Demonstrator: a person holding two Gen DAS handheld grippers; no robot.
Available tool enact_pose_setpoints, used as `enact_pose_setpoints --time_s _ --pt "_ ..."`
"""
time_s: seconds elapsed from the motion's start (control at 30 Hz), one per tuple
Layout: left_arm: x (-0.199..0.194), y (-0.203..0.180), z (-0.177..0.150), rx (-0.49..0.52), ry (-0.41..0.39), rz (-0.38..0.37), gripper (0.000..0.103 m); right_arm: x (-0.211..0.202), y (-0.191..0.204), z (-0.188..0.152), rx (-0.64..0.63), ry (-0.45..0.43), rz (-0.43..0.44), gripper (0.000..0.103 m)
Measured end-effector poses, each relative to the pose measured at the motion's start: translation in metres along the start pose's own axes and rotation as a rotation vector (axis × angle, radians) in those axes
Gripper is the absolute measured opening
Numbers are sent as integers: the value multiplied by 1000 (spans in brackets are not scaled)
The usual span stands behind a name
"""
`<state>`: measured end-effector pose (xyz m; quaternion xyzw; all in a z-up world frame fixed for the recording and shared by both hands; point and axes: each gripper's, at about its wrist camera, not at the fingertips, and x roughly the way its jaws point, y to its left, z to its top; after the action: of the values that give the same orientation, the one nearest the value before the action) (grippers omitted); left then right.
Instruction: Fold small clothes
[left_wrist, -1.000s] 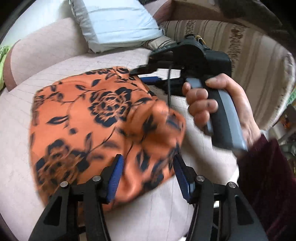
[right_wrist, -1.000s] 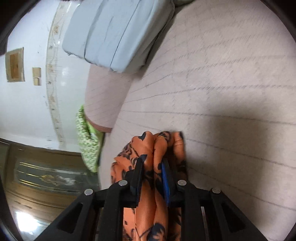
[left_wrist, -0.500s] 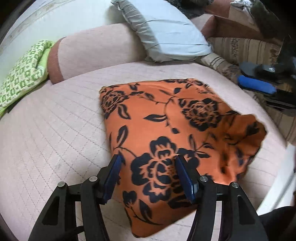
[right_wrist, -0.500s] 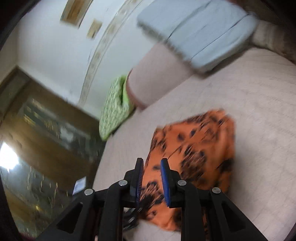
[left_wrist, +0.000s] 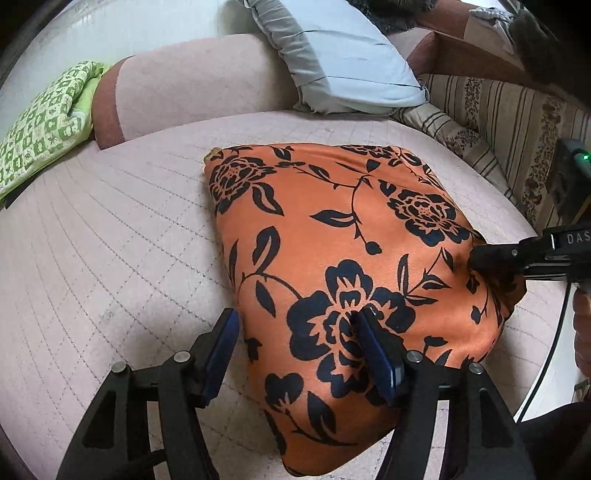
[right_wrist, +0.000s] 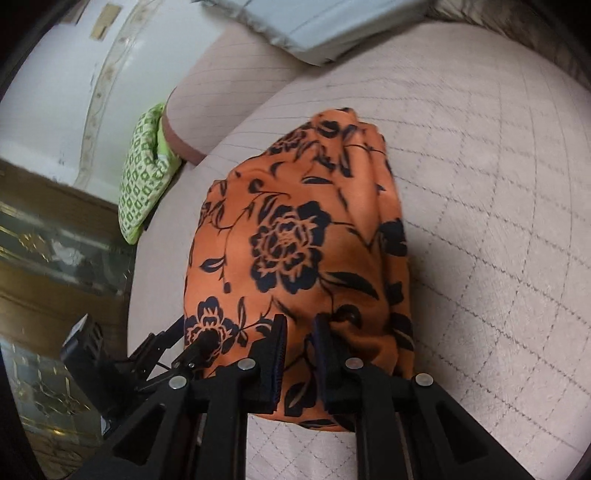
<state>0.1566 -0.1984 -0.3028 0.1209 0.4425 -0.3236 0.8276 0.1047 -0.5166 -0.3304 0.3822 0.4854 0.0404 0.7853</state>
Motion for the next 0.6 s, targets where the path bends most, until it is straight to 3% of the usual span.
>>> enact_pose_setpoints --time_s 0.13,0.17,0.27,0.6 --pt "0 3 -1 -3 7 -4 68 10 -6 2 21 8 0 11" --pt "1 4 -1 -7 9 -5 69 13 -8 3 23 10 -11 5" --pt "3 7 -1 -15 18 -6 73 20 -15 7 51 19 -17 0" --pt "11 12 1 -41 49 -18 77 41 -29 21 124 36 9 0"
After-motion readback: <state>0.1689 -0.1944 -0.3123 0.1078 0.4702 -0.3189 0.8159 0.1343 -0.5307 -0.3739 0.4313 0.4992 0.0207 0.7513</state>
